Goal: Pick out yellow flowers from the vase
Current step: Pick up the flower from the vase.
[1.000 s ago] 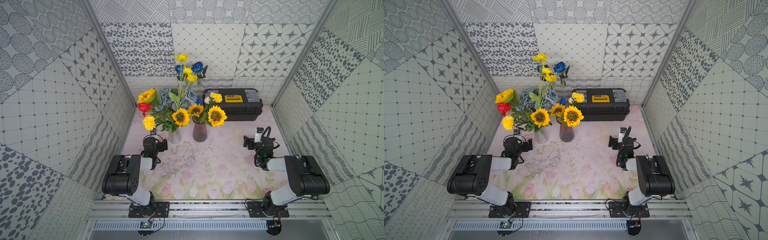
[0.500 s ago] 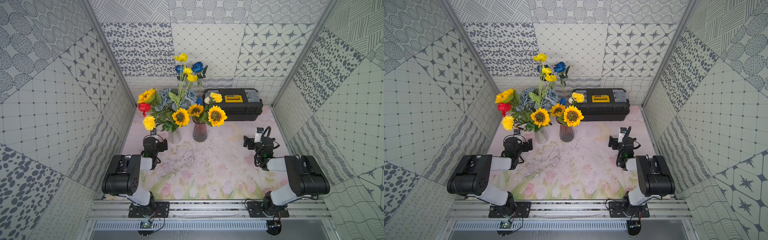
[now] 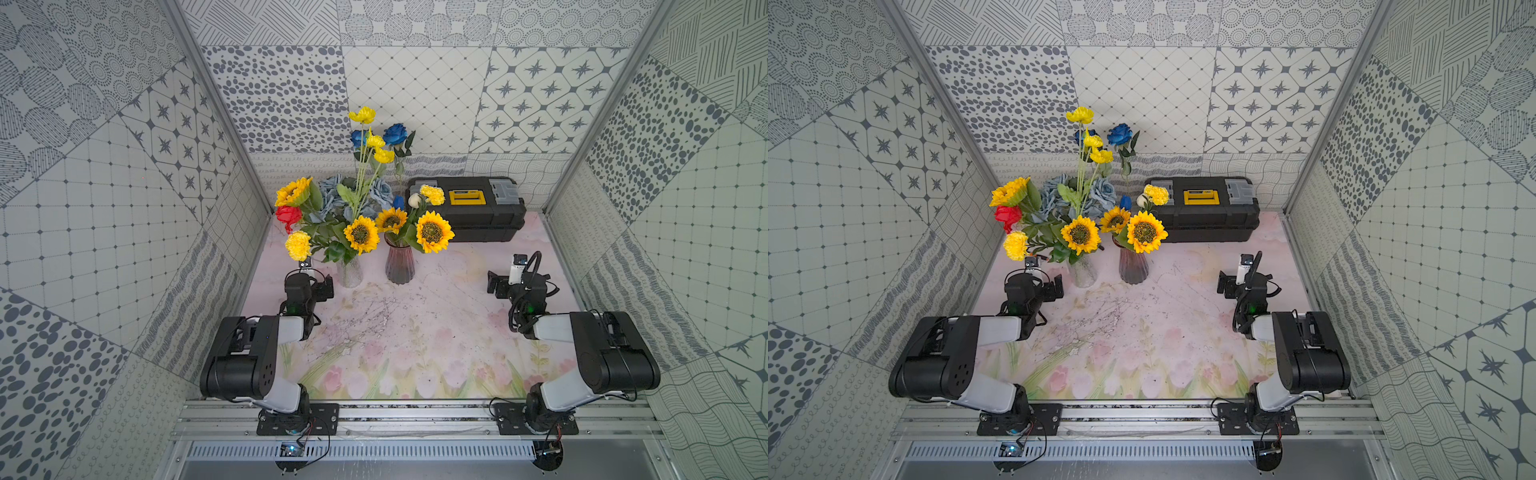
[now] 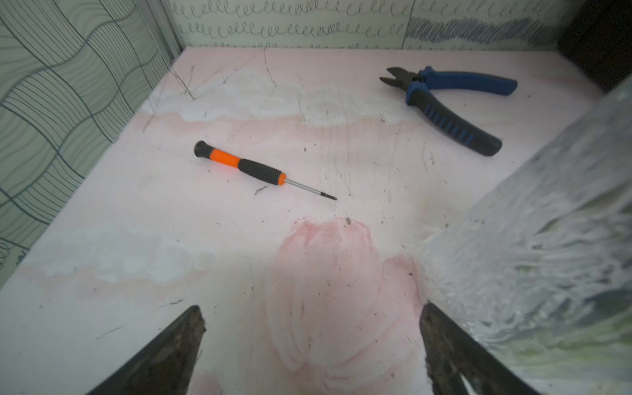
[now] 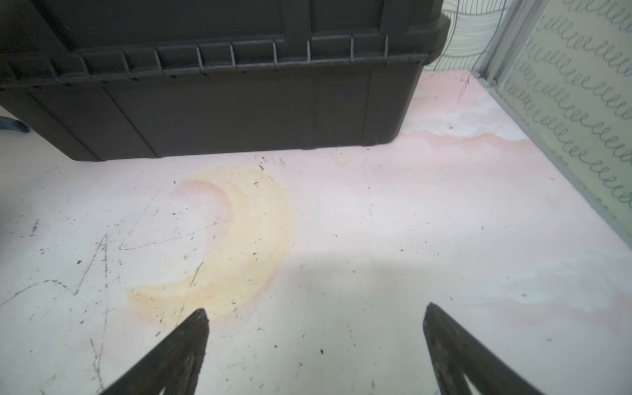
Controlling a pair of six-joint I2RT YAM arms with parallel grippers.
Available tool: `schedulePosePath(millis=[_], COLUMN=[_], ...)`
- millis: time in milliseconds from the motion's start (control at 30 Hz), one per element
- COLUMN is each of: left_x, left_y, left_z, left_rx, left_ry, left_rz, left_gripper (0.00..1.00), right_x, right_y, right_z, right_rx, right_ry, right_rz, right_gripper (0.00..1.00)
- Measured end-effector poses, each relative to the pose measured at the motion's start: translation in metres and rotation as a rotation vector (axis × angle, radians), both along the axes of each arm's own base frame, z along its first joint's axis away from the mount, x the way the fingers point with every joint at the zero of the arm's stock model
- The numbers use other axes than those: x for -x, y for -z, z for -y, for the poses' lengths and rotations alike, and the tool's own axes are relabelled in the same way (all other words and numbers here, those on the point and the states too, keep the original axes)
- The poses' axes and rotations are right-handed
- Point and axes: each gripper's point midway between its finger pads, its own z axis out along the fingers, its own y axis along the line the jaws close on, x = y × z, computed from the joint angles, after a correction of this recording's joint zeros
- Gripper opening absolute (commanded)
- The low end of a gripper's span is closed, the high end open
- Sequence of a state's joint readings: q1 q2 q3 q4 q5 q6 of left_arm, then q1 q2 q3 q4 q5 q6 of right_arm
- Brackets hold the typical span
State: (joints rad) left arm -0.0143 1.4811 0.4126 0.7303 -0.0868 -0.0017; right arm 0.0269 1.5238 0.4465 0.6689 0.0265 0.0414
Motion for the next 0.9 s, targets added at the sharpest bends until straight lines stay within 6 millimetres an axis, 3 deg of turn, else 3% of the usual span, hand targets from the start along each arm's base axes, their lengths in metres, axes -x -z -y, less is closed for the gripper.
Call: schedulePosePath(millis=[67, 233, 400, 500, 700, 900], left_x=[0.001, 0.01, 0.029, 0.046, 0.095, 0.124], left_y=[-0.014, -0.046, -0.082, -0.103, -0.129, -0.131], left_z=[-0.002, 0.007, 0.014, 0.004, -0.021, -0.028], left_rx=[-0.01, -0.027, 0.005, 0.074, 0.193, 0.287], left_ry=[-0.02, -0.046, -0.11, -0.204, -0.358, -0.38], left_rz=[0.032, 0.081, 0.127, 0.153, 0.232, 0.323], left_gripper=[0.98, 0.98, 0.98, 0.98, 0.98, 0.98], right_x=[-0.007, -0.019, -0.015, -0.013, -0.001, 0.005], right_y=[-0.015, -0.078, -0.111, -0.112, -0.09, -0.077], right_z=[0.004, 0.011, 0.01, -0.005, -0.045, -0.056], right_rx=[0.008, -0.017, -0.077, -0.095, -0.086, -0.076], right_ry=[0.024, 0.107, 0.162, 0.148, 0.058, 0.025], right_rz=[0.003, 0.086, 0.088, 0.059, -0.041, -0.099], right_gripper=[0.98, 0.98, 0.98, 0.98, 0.98, 0.98])
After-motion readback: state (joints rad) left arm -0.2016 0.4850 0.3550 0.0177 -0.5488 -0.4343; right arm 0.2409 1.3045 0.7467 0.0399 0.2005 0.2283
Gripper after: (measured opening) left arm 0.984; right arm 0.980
